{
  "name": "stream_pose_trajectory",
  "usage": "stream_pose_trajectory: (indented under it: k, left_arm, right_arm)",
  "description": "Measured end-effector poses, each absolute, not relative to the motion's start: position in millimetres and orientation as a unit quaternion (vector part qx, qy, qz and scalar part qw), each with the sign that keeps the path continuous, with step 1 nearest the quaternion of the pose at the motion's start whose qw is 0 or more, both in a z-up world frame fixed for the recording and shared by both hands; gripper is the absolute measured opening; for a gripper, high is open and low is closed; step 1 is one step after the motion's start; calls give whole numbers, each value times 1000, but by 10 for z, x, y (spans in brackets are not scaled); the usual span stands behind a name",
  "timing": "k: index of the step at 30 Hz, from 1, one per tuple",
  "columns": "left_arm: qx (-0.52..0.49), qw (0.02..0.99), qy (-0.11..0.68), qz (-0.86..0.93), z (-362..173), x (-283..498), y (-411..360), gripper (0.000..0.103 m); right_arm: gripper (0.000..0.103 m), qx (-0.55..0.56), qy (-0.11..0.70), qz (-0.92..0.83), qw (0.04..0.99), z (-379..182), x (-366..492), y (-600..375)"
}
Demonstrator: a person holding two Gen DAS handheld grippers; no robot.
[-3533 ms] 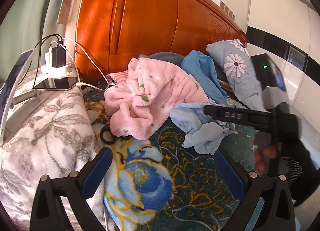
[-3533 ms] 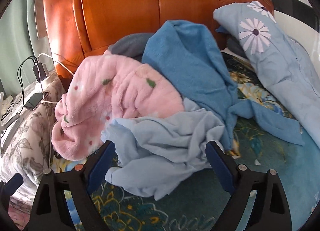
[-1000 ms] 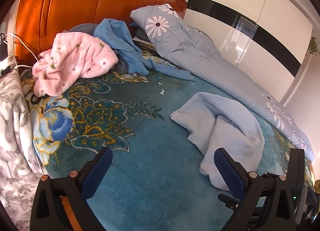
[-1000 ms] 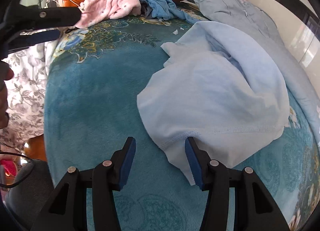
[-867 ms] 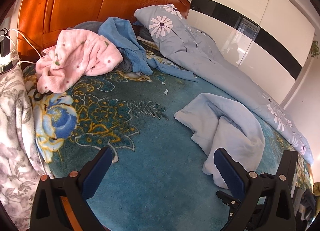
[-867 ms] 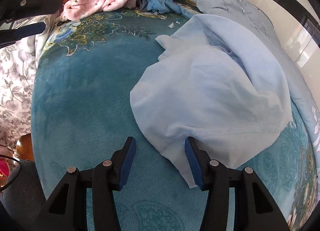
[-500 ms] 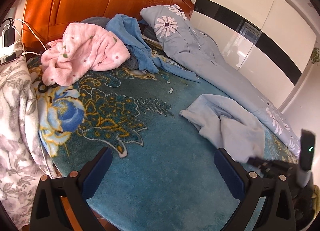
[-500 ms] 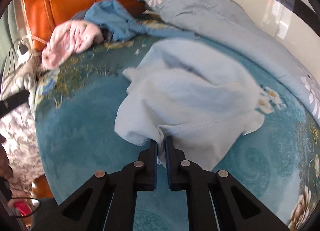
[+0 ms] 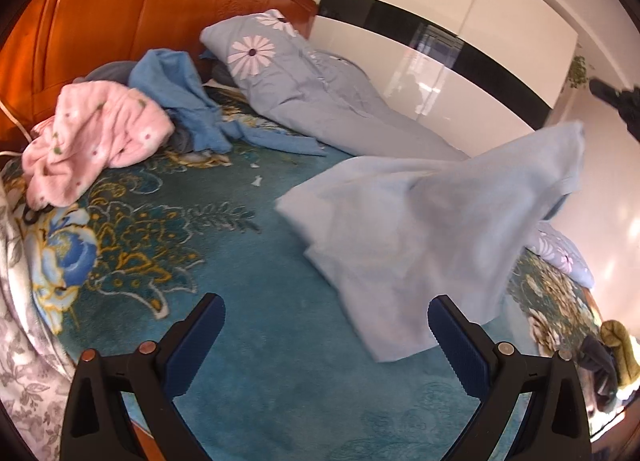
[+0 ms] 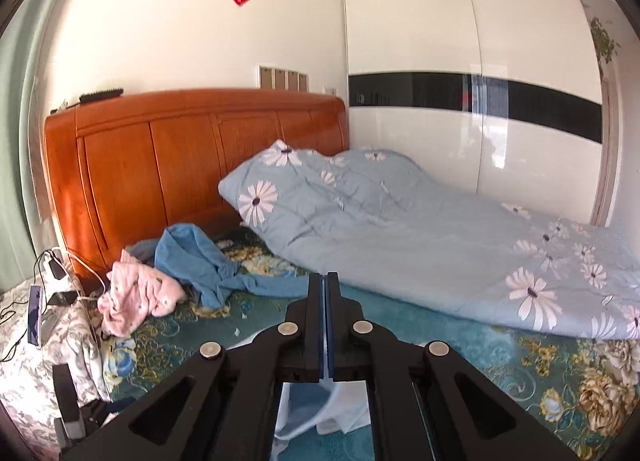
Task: Fold clothes
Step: 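Grasp the shirt with the right gripper while the left gripper grasps another edge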
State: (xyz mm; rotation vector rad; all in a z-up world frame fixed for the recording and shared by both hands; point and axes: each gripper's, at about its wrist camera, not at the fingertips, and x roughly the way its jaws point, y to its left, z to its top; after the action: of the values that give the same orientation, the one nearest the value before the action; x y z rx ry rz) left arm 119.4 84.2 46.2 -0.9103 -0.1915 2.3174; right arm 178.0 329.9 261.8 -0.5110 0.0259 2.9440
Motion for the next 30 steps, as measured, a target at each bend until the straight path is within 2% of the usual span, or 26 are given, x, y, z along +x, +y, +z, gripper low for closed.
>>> stream_pose_trajectory:
  k: [4,7,12,16,17,19,20,21,26,30]
  left_arm:
    - [-328,348,-43,877,572,1411,1109,103]
    - [-335,351,-31,874,548,1502,1174,103]
    - [-357,320,-39,877,420,1467,975,103]
    - [-371,288,-69,880,335,1356,731,103]
    - [-374,280,-75,881,317,1329,678,103]
    - [-378,268,-81,882,287,1282,608,103]
    - [-381,263,-81,883,267,1261,590,103]
    - [-384,258,-81,883,245,1242,575,103]
    - [-397,242,-76,882,141,1160,572,103]
    - [-405,245,-69,878,64,1112,668,103]
  right_arm:
    - [1,-176,-22,981,75,2824,1807,3197]
    - [1,-214,-34,975,57,2555,1811,3148]
    - [1,-320,-8,947,2,1611,1796,3160]
    - [1,-411,-28,910,-41,645,1813,3012]
    - [3,-429,-23,902,-51,439,1813,2988]
    - [16,-454,-14,889,-61,88,1801,2949]
    - [31,-461,-20,885,-62,-44,1793,2925]
    - [40,-466,-31,882,-64,-159,1788,2897]
    - [46,-471,-95,876,-46,-470,1700,2867]
    - [46,-467,-115,877,-20,-632,1599,2926]
